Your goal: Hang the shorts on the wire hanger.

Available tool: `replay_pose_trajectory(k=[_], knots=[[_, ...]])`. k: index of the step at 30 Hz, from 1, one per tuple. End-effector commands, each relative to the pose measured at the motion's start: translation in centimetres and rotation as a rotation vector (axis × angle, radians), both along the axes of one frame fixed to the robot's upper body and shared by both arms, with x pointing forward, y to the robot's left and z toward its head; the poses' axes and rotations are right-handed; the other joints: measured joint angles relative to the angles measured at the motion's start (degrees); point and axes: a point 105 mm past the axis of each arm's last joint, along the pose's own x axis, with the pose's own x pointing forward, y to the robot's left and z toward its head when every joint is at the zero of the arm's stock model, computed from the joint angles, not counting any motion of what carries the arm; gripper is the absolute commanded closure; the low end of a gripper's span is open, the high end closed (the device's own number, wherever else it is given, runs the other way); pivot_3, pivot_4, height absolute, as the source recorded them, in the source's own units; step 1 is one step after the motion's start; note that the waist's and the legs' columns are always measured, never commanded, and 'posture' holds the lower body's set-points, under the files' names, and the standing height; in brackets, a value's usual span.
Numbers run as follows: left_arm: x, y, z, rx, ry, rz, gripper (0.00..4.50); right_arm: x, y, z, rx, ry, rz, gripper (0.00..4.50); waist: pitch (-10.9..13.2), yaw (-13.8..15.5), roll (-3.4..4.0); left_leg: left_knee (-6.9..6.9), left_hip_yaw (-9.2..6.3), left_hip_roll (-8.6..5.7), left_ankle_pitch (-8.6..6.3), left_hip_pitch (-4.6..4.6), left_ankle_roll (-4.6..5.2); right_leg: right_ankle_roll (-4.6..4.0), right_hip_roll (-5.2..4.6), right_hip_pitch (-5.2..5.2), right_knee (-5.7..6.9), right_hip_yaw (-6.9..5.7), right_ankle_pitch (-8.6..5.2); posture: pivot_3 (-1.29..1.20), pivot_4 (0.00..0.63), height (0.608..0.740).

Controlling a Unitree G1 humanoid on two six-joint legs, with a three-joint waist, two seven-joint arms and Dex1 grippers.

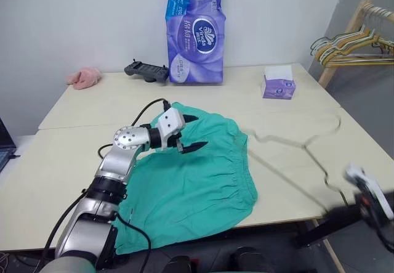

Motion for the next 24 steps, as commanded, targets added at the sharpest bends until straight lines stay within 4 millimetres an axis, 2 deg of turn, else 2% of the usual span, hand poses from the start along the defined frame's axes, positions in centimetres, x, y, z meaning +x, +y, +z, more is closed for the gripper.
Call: replay_pose_trajectory(k=[1, 5, 7, 13, 20, 24], knots=[[-1.0, -1.1, 1.3, -0.027, -0.024, -0.059, 0.02, -0.5, 1.0, 2.2, 0.141, 0.043, -0.004, 4.5, 0.28, -0.33, -0.23, 0.03, 0.12, 0.02, 0.0, 0.07, 0.0, 0.0, 0.01, 0.01, 0.03, 0.11, 0.0, -0.14, 0.086, 0.74], [-2.3, -0.8, 0.8, -0.025, 0.009, -0.072, 0.02, -2.2, 0.8, 1.3, 0.143, 0.161, -0.065, 4.5, 0.59, -0.12, -0.23, 0.01, 0.19, 0.02, 0.0, 0.11, 0.0, 0.3, 0.02, 0.05, -0.02, 0.18, -0.15, -0.12, 0.106, 0.74], [-3.1, -0.8, 0.2, -0.013, 0.022, -0.078, 0.02, -2.4, 0.7, 0.8, 0.144, 0.188, -0.092, 4.5, 0.75, 0.07, -0.16, 0.0, 0.18, 0.03, -0.02, 0.11, 0.0, 0.3, 0.02, 0.04, -0.01, 0.18, -0.15, -0.11, 0.111, 0.74], [-3.7, -0.8, 0.1, -0.019, 0.036, -0.065, 0.02, -2.3, 0.9, 0.2, 0.139, 0.236, -0.113, 4.5, 1.38, 1.07, -0.28, 0.02, 0.2, 0.03, -0.03, 0.11, 0.0, 0.33, 0.02, 0.03, -0.01, 0.2, -0.15, -0.09, 0.108, 0.74], [-4.5, -0.8, 0.1, -0.019, 0.041, -0.063, 0.02, -0.5, 1.0, -1.3, 0.127, 0.201, -0.168, 4.5, 1.47, 1.92, -0.35, 0.02, 0.22, 0.03, -0.03, 0.11, 0.0, 0.34, 0.01, 0.03, -0.03, 0.22, -0.14, -0.06, 0.096, 0.74], [-4.9, -0.7, 0.1, -0.021, 0.048, -0.061, 0.02, -0.5, 0.8, -1.4, 0.122, 0.205, -0.158, 4.5, 1.51, 2.18, -0.25, 0.03, 0.22, 0.02, -0.03, 0.09, 0.0, 0.34, 0.0, 0.02, -0.03, 0.22, -0.14, -0.05, 0.092, 0.74]])
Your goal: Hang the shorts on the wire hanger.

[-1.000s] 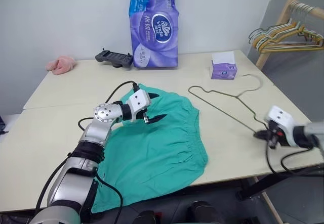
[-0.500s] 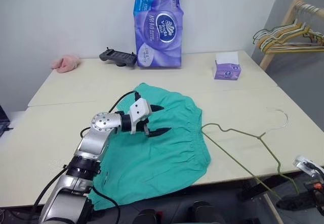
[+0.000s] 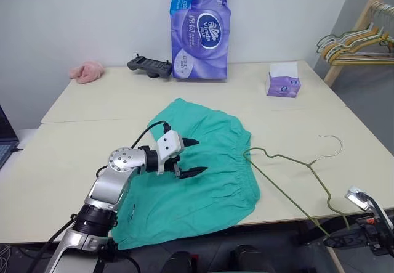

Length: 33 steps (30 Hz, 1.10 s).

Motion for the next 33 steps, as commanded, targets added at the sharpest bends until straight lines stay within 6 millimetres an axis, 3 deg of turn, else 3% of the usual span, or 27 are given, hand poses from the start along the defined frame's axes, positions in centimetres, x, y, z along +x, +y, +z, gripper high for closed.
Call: replay_pose_trajectory(k=[1, 14, 18, 26, 33], knots=[[-0.3, 0.2, 1.3, -0.02, -0.04, 0.0, 0.02, 0.2, -0.5, 0.2, -0.014, -0.011, 0.005, 4.5, 0.0, 0.1, 0.0, 0.0, -0.01, 0.0, 0.0, 0.0, 0.0, 0.0, 0.0, 0.0, 0.0, -0.01, 0.0, -0.05, 0.09, 0.74], [-0.1, 0.3, 1.4, -0.013, -0.042, -0.005, 0.02, -0.7, -1.0, -0.5, -0.042, 0.01, 0.028, 4.5, 0.02, 0.09, -0.02, 0.0, 0.0, 0.01, 0.0, 0.0, 0.0, 0.02, 0.0, 0.0, -0.01, -0.02, -0.01, -0.06, 0.093, 0.74], [0.2, 0.0, 1.6, -0.018, -0.046, -0.007, 0.02, -0.4, 0.5, -0.1, -0.002, -0.009, 0.073, 4.5, 0.09, 0.02, -0.01, -0.01, 0.0, 0.02, 0.0, 0.0, 0.0, 0.02, 0.01, 0.0, -0.02, -0.02, -0.01, -0.07, 0.096, 0.74], [0.5, -0.1, 2.0, -0.017, -0.068, -0.01, 0.02, 2.5, 3.2, -1.1, 0.043, -0.061, 0.099, 4.5, 0.42, -0.04, -0.03, -0.01, -0.01, 0.01, 0.0, -0.09, -0.01, 0.01, 0.01, -0.07, -0.08, -0.02, 0.0, -0.05, 0.09, 0.74], [0.5, 0.0, 2.3, -0.023, -0.078, 0.005, 0.02, 3.6, 3.1, -1.6, 0.039, -0.043, 0.07, 4.5, 0.44, 0.18, -0.06, -0.01, -0.07, 0.01, 0.0, -0.14, -0.01, -0.07, 0.0, -0.09, -0.11, -0.06, 0.07, -0.04, 0.084, 0.74]])
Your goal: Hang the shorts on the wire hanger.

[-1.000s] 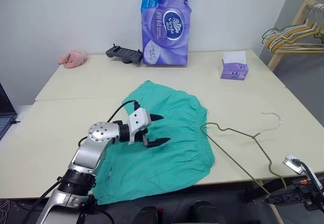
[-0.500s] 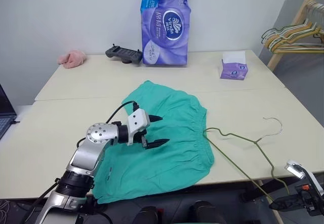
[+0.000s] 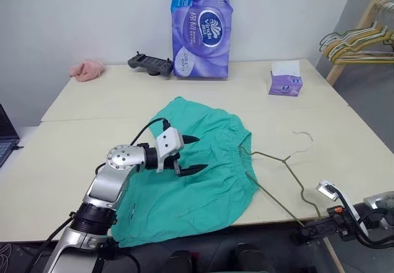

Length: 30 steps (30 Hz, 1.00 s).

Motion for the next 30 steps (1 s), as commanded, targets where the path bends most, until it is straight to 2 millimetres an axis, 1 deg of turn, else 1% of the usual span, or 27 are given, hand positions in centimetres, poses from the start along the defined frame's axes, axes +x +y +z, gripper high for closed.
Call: replay_pose_trajectory(k=[1, 4, 7, 9, 13, 17, 22, 26, 30], knots=[[0.1, 0.0, 1.5, -0.021, -0.054, 0.004, 0.02, 0.7, -0.1, 0.5, 0.012, -0.007, -0.021, 4.5, 0.0, 0.03, 0.0, 0.0, 0.0, 0.0, 0.0, 0.0, 0.0, -0.04, 0.0, 0.0, 0.0, 0.0, 0.03, -0.04, 0.084, 0.74], [0.1, 0.0, 1.3, -0.021, -0.053, 0.006, 0.02, 1.1, -0.4, 0.3, 0.017, 0.024, -0.083, 4.5, 0.0, 0.08, 0.0, 0.0, 0.02, 0.0, 0.0, 0.01, 0.0, -0.03, 0.0, 0.0, 0.0, 0.02, 0.03, -0.03, 0.083, 0.74], [0.0, 0.0, 1.3, -0.023, -0.054, 0.005, 0.02, 0.9, -0.5, 0.6, 0.055, 0.088, -0.159, 4.5, -0.02, 0.14, 0.03, 0.0, 0.01, 0.0, 0.0, 0.01, 0.0, 0.0, 0.0, 0.0, 0.01, 0.01, 0.02, -0.03, 0.07, 0.74], [0.0, 0.0, 1.3, -0.021, -0.055, 0.002, 0.02, 1.0, -0.4, 0.9, 0.088, 0.118, -0.2, 4.5, -0.03, 0.16, 0.03, 0.0, 0.01, 0.0, 0.0, 0.0, 0.0, -0.16, 0.0, 0.0, 0.01, 0.01, 0.11, -0.03, 0.065, 0.74], [0.0, -0.1, 1.2, -0.018, -0.058, -0.007, 0.02, 1.5, 0.6, 1.3, 0.123, 0.107, -0.197, 4.5, -0.03, 0.18, 0.03, 0.0, 0.01, -0.01, 0.0, 0.0, 0.0, -0.15, 0.0, 0.0, 0.01, 0.02, 0.12, -0.03, 0.06, 0.74], [0.2, -0.3, 1.4, -0.011, -0.068, -0.025, 0.02, 3.7, 2.3, 2.3, 0.181, 0.057, -0.187, 4.5, -0.06, -0.15, 0.06, 0.0, 0.04, 0.0, 0.0, 0.01, 0.0, -0.15, 0.0, -0.01, 0.01, 0.03, 0.13, -0.04, 0.055, 0.74], [0.4, -0.3, 1.6, -0.009, -0.075, -0.022, 0.02, 5.7, 3.4, 3.2, 0.219, 0.016, -0.168, 4.5, -0.06, -0.05, 0.06, 0.0, 0.01, -0.02, 0.0, -0.03, -0.01, -0.17, 0.0, -0.03, 0.01, 0.0, 0.13, -0.03, 0.057, 0.74], [0.4, -0.1, 1.6, -0.006, -0.077, -0.019, 0.02, 6.3, 3.7, 2.4, 0.196, 0.031, -0.175, 4.5, -0.06, 0.0, 0.06, 0.0, 0.0, -0.03, 0.0, -0.05, 0.0, -0.17, -0.01, -0.04, -0.02, 0.01, 0.14, -0.01, 0.057, 0.74], [0.4, -0.1, 1.8, -0.009, -0.086, -0.009, 0.02, 6.0, 3.8, 0.7, 0.155, 0.056, -0.17, 4.5, -0.06, 0.14, 0.06, 0.0, -0.01, -0.02, 0.0, -0.06, 0.0, -0.17, -0.01, -0.05, -0.01, 0.0, 0.14, 0.01, 0.059, 0.74]])
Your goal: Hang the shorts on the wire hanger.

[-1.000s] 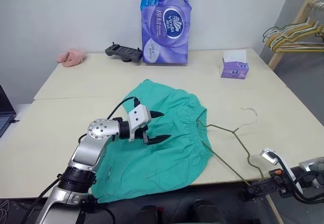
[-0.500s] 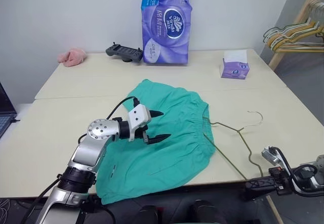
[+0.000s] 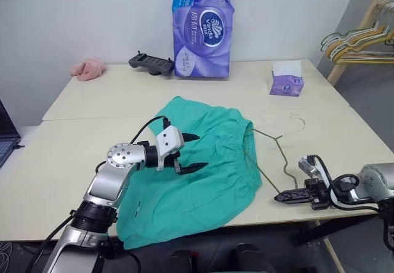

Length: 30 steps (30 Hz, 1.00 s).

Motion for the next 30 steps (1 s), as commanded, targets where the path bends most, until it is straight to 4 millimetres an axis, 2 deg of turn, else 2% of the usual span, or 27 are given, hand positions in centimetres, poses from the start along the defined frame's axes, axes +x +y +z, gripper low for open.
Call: replay_pose_trajectory(k=[1, 4, 6, 8, 10, 19, 22, 23, 26, 28, 30], knots=[[0.2, 0.0, 1.4, -0.01, -0.063, 0.003, 0.02, 0.4, -0.1, -1.0, -0.035, -0.02, 0.003, 4.5, 0.0, 0.01, 0.0, 0.0, 0.01, 0.0, 0.0, 0.01, 0.0, 0.0, 0.0, 0.0, 0.01, 0.01, 0.0, 0.01, 0.058, 0.74], [0.2, 0.2, 1.5, -0.01, -0.066, 0.01, 0.02, 1.3, -0.5, -2.0, -0.082, -0.056, -0.022, 4.5, -0.24, -0.02, -0.38, 0.0, -0.02, 0.02, 0.0, 0.05, 0.0, -0.01, 0.01, 0.02, 0.03, -0.03, 0.0, 0.01, 0.058, 0.74], [0.2, 0.3, 1.5, -0.008, -0.065, 0.011, 0.02, 3.4, -1.0, -2.6, -0.144, -0.156, -0.064, 4.5, -0.57, -0.18, -0.88, 0.0, -0.02, 0.04, 0.0, 0.08, 0.0, -0.04, 0.02, 0.04, 0.02, -0.03, 0.03, 0.01, 0.052, 0.74], [0.2, 0.4, 1.5, -0.005, -0.066, 0.012, 0.02, 5.7, -1.1, -1.9, -0.148, -0.215, -0.131, 4.5, -0.78, -0.31, -1.22, 0.0, 0.0, 0.05, 0.0, 0.14, 0.0, -0.05, 0.02, 0.08, 0.0, -0.03, 0.06, 0.01, 0.053, 0.74], [0.2, 0.4, 1.6, -0.005, -0.067, 0.012, 0.02, 6.8, -0.9, -1.1, -0.13, -0.234, -0.153, 4.5, -0.79, -0.24, -1.16, 0.0, 0.04, 0.04, 0.01, 0.18, -0.01, -0.04, 0.02, 0.14, -0.12, 0.0, 0.18, 0.01, 0.049, 0.74], [1.0, 0.4, 1.9, 0.002, -0.086, 0.014, 0.02, 7.9, -1.2, 0.1, -0.169, -0.316, -0.091, 4.5, -0.84, 1.12, -0.78, -0.05, 0.0, -0.02, 0.0, -0.04, -0.02, -0.02, -0.02, -0.06, -0.16, 0.02, 0.26, 0.0, 0.05, 0.74], [1.7, 1.1, 2.2, 0.019, -0.102, 0.033, 0.02, 7.7, -1.3, 0.9, -0.189, -0.377, -0.051, 4.5, -0.74, 1.18, -0.52, -0.04, 0.05, -0.04, 0.0, -0.04, -0.02, -0.03, -0.03, -0.05, -0.16, 0.06, 0.27, 0.0, 0.051, 0.74], [2.2, 1.6, 2.8, 0.03, -0.113, 0.039, 0.02, 7.6, -1.5, 1.1, -0.221, -0.419, -0.024, 4.5, -0.72, 1.19, -0.48, -0.04, 0.05, -0.03, 0.0, -0.04, -0.02, -0.03, -0.03, -0.05, -0.14, 0.04, 0.27, 0.0, 0.051, 0.74], [6.4, 4.6, 7.6, 0.122, -0.185, 0.083, 0.02, 8.7, -1.9, 3.0, -0.389, -0.664, 0.063, 4.5, -0.53, 1.38, -0.44, 0.03, -0.08, -0.02, 0.02, -0.12, -0.04, -0.02, 0.01, -0.13, -0.01, -0.14, 0.26, -0.01, 0.052, 0.74], [7.8, 5.6, 9.6, 0.169, -0.202, 0.087, 0.02, 9.6, -1.9, 3.9, -0.464, -0.765, 0.071, 4.5, -0.51, 1.17, -0.38, 0.05, -0.12, 0.02, 0.1, -0.16, -0.15, -0.03, 0.11, -0.17, 0.02, -0.19, 0.26, -0.01, 0.052, 0.74], [9.5, 6.4, 12.5, 0.204, -0.232, 0.111, 0.02, 11.0, -1.6, 5.2, -0.556, -0.918, 0.092, 4.5, -0.58, 0.89, -0.28, -0.02, -0.03, -0.01, 0.09, -0.05, -0.13, 0.03, 0.11, -0.1, -0.04, -0.11, 0.23, -0.02, 0.049, 0.74]])
